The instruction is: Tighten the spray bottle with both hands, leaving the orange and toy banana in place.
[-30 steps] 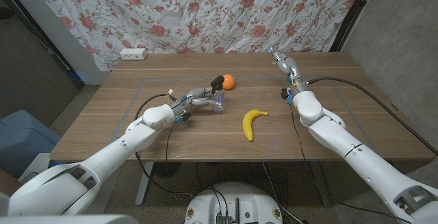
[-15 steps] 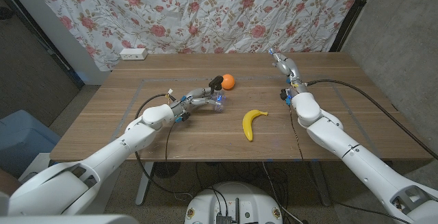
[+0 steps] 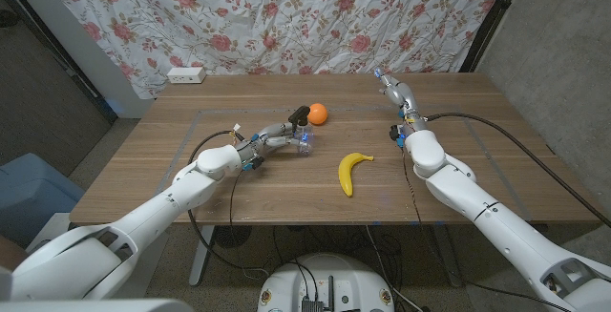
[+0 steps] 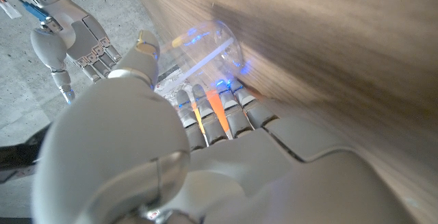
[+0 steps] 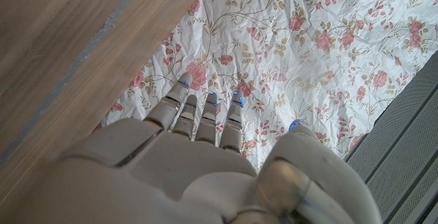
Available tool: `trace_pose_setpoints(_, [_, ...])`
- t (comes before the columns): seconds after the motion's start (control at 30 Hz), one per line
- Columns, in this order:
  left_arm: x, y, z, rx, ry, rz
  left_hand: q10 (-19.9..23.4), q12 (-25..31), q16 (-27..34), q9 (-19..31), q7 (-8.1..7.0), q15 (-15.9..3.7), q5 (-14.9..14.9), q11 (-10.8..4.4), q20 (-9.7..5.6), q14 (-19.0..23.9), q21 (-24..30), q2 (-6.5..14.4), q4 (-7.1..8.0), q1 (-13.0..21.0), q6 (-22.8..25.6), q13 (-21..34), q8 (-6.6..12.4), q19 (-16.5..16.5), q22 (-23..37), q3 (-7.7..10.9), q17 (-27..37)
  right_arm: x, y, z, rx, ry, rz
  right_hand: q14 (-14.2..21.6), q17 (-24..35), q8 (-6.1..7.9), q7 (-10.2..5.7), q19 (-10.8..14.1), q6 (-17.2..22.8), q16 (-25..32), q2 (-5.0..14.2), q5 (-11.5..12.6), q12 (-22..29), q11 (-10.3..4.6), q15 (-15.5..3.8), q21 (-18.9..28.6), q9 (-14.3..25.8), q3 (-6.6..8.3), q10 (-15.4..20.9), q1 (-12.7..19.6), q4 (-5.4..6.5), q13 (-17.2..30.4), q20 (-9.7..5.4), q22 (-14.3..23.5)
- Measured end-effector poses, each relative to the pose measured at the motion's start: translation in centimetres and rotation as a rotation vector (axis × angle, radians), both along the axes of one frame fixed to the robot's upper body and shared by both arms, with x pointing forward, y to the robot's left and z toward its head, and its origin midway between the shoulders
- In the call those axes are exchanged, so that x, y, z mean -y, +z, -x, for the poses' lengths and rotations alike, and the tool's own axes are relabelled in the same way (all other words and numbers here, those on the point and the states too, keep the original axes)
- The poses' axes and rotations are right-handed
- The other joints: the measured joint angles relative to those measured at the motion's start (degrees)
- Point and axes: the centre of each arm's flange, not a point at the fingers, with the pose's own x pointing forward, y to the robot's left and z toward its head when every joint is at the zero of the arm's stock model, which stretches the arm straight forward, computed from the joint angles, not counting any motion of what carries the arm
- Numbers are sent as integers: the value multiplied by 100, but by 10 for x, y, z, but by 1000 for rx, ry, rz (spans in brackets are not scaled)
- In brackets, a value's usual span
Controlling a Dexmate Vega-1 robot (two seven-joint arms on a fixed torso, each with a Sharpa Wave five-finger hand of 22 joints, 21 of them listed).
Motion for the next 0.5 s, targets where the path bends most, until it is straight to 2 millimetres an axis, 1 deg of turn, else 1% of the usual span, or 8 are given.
trace_pose_setpoints(0.07, [-1, 0, 0, -1, 0, -2, -72, 0, -23, -2, -27, -6, 2, 27, 0, -82, 0, -48, -9, -46, -30, -49, -86, 0, -1, -18, -15, 0, -1, 0, -1, 0, -1, 0, 0, 0, -10, 21, 10, 0, 0, 0, 0, -10, 0, 0, 0, 0, 10, 0, 0, 0, 21, 0])
trace_pose_setpoints(0.17, [-1, 0, 0, -3, -1, -5, -209, 0, -23, -4, 47, -1, 49, 47, -28, -189, 0, -152, 14, -54, -170, -140, -241, -34, -29, -42, -17, -1, -1, -1, -2, 0, -3, 0, 0, 0, -10, 21, 10, 0, 0, 0, 0, -10, 0, 0, 0, 0, 10, 0, 0, 0, 21, 0])
trace_pose_setpoints(0.27, [-2, -1, 1, -5, -3, -6, -318, 1, -23, -4, 125, 9, 51, 69, -12, -275, -44, -231, 17, -57, -262, -229, -377, -93, -33, -76, -17, -1, -2, -1, -3, -1, -5, 0, 0, 0, -10, 21, 10, 0, 0, 0, 0, -10, 0, 0, 0, 0, 10, 0, 0, 0, 21, 0])
trace_pose_setpoints(0.37, [-2, -1, 1, -6, -3, -7, -366, 1, -23, -4, 170, -12, 51, 80, -32, -315, -45, -274, 17, -42, -307, -280, -437, -113, -34, -76, -17, -1, -2, -1, -3, -1, -7, 0, 1, 0, -10, 20, 10, 0, 0, 0, 0, -10, 0, 0, 0, 0, 10, 0, 0, 0, 21, 0])
trace_pose_setpoints(0.43, [-3, -1, 1, -8, -3, -8, -416, 1, -23, -4, 200, 12, 51, 86, -32, -339, -46, -295, 17, -66, -337, -305, -484, -114, -36, -76, -17, -1, -3, -2, -4, -2, -9, -1, 1, 0, -10, 20, 10, 0, 0, -1, 0, -10, 0, 0, 0, 0, 10, 0, 0, 0, 21, 0])
trace_pose_setpoints(0.5, [-3, -1, 1, -8, -4, -9, -468, 2, -41, -4, 232, -9, 51, 120, -20, -403, -46, -295, 39, -66, -369, -336, -534, -145, -38, -99, -16, -1, -3, -2, -5, -2, -10, -1, 1, 0, -10, 20, 10, 0, 0, -21, 0, -10, 0, 0, 0, 0, 10, 0, 0, 0, 21, 0])
